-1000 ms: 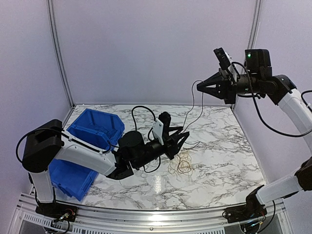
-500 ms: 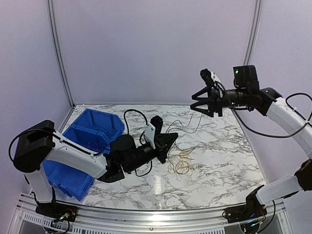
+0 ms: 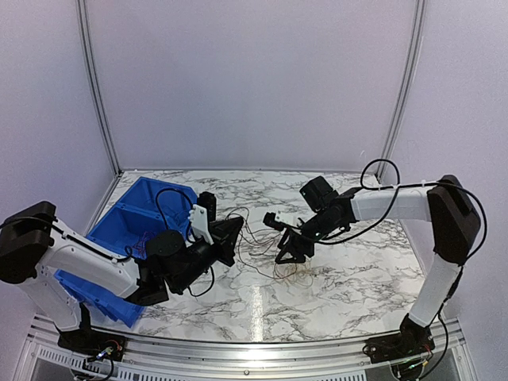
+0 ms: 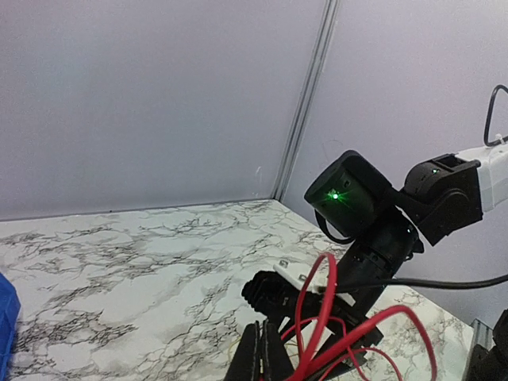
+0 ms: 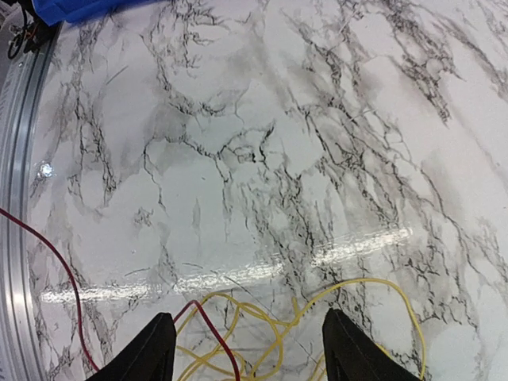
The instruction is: Untangle the cables
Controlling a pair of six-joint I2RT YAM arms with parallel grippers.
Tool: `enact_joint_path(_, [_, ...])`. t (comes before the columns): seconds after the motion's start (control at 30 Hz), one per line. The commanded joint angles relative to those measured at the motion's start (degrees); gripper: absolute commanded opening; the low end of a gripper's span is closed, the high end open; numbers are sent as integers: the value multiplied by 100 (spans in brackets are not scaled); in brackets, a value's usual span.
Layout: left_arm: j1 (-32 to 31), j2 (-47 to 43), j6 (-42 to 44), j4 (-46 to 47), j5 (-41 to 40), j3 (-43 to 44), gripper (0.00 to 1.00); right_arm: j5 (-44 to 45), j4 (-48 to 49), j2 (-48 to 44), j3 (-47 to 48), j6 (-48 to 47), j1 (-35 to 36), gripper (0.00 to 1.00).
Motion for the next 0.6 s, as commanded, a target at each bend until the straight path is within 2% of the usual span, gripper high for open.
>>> enact_joint_path(0.0, [11, -528, -249, -12, -534, -256, 0, 693, 71, 564, 318, -29, 141, 61])
enact_joint_path(0.1, [8, -1108, -210, -325, -756, -426, 0, 829, 35, 777, 280, -35, 137, 59])
enact_joint_path(0.3, [3, -2697, 133, -1832, -1129, -346, 0, 1100, -47, 1005, 271, -93, 139, 57])
enact_joint_path(0.43, [7, -3810, 487, -3261, -1426, 44, 0, 1374, -125, 1143, 291, -125, 138, 57])
enact_joint_path(0.57, [3, -4610, 630, -4706, -1844, 784, 0, 1459, -205, 1242, 338, -126, 139, 57])
